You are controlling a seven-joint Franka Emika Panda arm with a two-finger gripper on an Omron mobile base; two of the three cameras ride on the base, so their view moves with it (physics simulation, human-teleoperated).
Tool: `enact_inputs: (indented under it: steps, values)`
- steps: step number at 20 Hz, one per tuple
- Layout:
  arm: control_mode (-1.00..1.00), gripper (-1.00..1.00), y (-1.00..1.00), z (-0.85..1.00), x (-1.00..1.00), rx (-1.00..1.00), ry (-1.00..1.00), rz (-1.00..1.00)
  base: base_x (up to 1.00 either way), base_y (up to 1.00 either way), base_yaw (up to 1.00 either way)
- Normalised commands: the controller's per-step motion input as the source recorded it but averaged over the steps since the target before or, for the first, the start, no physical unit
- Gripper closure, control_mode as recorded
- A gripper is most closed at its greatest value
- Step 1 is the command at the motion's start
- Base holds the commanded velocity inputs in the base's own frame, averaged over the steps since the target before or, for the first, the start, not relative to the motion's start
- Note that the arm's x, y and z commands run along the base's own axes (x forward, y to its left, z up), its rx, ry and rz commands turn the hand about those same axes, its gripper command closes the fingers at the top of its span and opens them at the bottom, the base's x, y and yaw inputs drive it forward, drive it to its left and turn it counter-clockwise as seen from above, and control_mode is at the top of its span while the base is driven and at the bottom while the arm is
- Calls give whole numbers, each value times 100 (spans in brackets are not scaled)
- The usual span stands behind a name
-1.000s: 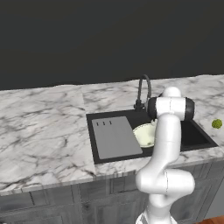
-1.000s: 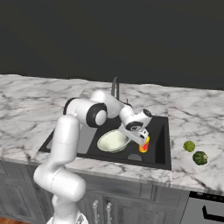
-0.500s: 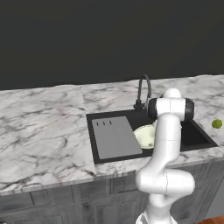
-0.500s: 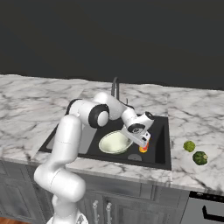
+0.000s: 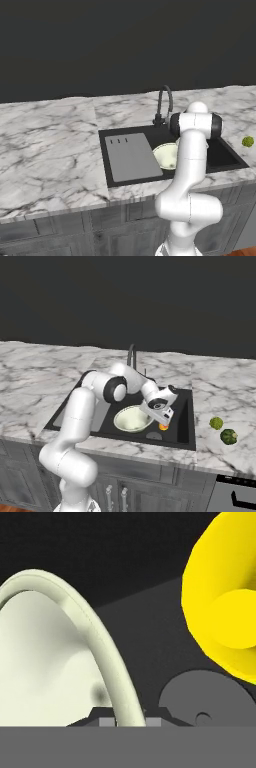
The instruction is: Remove the broccoli and broccoli from the sink. Then move the bowl and cup from the counter to the sink for washing.
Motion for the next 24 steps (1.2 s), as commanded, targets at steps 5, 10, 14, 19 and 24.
enact_inputs:
  steps: [5,10,14,19,24]
  values:
    - [-100,100,6,-23,0,0,0,0,0,0,0]
    - [-100,100,9,-23,0,0,1,-3,0,0,0]
    - [-100,100,11,-27,0,0,3,-5,0,0,0]
    - [-100,100,11,-23,-2,0,1,-5,0,0,0]
    - [-100,-100,12,-12,-3,0,0,-4,0,0,0]
